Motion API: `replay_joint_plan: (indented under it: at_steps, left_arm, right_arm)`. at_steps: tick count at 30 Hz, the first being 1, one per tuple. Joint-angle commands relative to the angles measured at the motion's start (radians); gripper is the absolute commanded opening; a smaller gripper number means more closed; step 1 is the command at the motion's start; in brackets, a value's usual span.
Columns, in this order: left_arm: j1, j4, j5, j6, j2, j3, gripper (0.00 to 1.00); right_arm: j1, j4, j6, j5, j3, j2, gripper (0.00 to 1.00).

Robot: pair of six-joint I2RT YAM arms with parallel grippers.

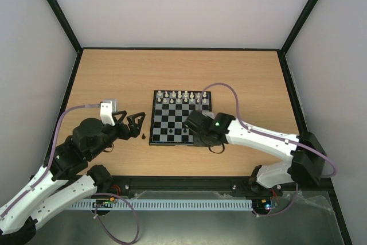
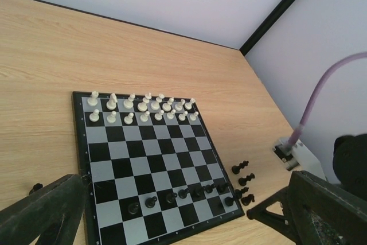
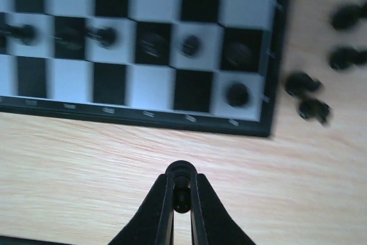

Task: Set up the chess pieces on the board
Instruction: Pick up the chess piece at the center of the board, then place the chess piece on the chessboard.

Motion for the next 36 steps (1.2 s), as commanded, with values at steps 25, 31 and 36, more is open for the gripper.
replay_joint_plan:
  at_steps: [25, 31, 36]
  left_arm:
    - [0.006, -0.174, -0.194, -0.063, -0.179, 0.137, 1.00]
    - [0.006, -0.187, -0.202, -0.057, -0.189, 0.141, 1.00]
    - [0.006, -0.193, -0.208, -0.052, -0.200, 0.140, 1.00]
  right_arm:
    - [0.017, -0.155, -0.473, -0.202, 0.950, 0.850, 0.05]
    - [0.026, -0.193, -0.474, -0.190, 1.030, 0.918, 0.05]
    - [0.031, -0.219, -0.473, -0.168, 1.075, 0.962, 0.06]
